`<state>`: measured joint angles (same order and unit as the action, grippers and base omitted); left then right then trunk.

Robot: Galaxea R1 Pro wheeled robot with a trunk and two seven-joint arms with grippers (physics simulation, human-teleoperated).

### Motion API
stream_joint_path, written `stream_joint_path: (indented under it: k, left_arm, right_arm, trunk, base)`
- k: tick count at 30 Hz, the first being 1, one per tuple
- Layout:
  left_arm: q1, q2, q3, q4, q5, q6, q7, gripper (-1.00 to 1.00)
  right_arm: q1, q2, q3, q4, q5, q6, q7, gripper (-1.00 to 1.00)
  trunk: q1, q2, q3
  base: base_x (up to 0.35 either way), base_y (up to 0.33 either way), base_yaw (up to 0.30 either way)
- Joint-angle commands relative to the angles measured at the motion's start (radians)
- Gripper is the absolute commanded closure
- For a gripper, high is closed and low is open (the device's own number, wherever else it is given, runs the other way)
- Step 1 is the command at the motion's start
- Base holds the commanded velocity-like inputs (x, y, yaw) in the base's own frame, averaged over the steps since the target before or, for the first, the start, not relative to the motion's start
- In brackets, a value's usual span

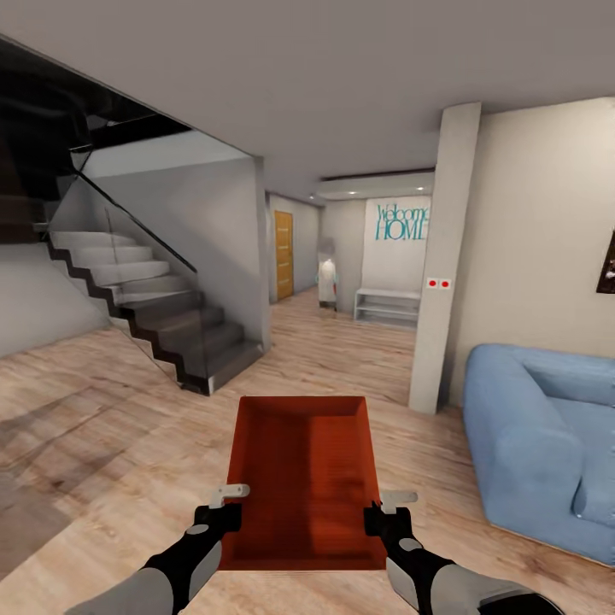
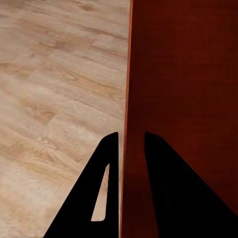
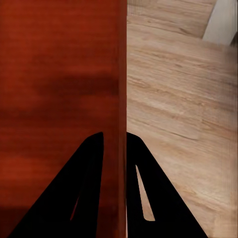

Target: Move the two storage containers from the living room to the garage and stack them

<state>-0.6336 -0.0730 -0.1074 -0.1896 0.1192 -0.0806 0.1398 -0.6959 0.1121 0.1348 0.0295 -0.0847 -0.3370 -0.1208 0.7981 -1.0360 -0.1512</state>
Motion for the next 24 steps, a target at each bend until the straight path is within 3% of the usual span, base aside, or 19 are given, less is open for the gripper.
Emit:
stream_joint_path:
  k: [1, 24]
  left_arm:
    - [-0.001, 0.027, 0.008, 0.002, 0.008, -0.004, 0.018, 1.0]
    - [-0.001, 0.028, 0.008, 0.001, 0.008, -0.004, 0.018, 1.0]
  right_arm:
    - [-0.002, 0.0, -0.009, 0.001, -0.03, -0.01, -0.005, 1.0]
    - [-0.002, 0.0, -0.009, 0.001, -0.03, -0.008, -0.005, 1.0]
  trunk:
    - [0.001, -0.001, -0.001]
    - [0.001, -0.001, -0.001]
  base:
    - [0.321, 0.0, -0.135]
    - [0.321, 0.0, -0.008]
